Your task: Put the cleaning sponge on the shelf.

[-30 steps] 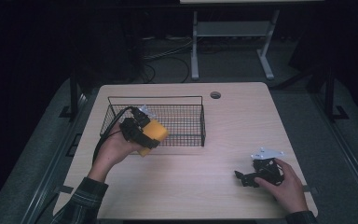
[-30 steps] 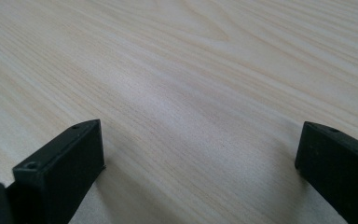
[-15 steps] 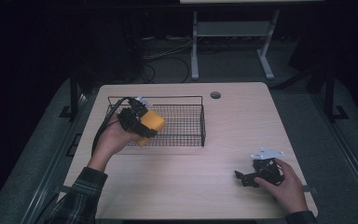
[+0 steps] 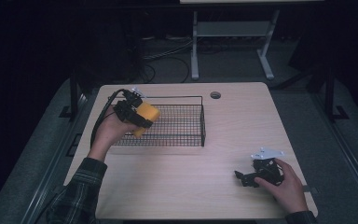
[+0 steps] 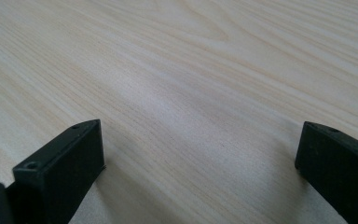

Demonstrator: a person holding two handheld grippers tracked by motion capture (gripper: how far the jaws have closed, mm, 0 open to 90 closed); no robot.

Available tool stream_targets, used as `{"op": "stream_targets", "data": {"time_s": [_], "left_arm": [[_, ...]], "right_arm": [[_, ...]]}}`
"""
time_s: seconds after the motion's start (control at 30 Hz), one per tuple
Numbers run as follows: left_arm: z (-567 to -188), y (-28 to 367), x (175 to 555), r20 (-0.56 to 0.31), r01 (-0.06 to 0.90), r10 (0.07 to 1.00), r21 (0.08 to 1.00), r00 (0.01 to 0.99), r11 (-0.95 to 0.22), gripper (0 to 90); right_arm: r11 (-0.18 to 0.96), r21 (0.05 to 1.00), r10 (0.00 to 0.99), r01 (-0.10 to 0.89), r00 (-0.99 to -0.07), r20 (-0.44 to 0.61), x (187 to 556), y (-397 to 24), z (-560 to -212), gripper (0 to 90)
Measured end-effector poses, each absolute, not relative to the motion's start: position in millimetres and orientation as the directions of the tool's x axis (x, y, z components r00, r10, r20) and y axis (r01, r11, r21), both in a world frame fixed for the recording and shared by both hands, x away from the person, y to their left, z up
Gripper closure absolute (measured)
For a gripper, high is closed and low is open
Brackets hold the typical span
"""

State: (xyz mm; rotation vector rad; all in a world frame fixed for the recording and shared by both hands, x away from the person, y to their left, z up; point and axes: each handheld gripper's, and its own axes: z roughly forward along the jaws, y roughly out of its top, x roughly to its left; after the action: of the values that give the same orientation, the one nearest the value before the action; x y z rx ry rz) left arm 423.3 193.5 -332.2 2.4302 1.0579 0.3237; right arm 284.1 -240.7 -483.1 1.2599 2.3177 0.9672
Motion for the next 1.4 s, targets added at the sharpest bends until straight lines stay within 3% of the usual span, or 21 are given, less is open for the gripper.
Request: {"op": "stream_targets", "data": {"time_s": [1.4], "left_arm": [[-358.4,241.3,467.4,0.052,0.746,0.862,0.476,0.505,-0.466,22.7]], "right_arm": [[0.379,0.699,0.832,0.606,-0.554,0.030,284.2,-240.8,-483.1,0.3]]}}
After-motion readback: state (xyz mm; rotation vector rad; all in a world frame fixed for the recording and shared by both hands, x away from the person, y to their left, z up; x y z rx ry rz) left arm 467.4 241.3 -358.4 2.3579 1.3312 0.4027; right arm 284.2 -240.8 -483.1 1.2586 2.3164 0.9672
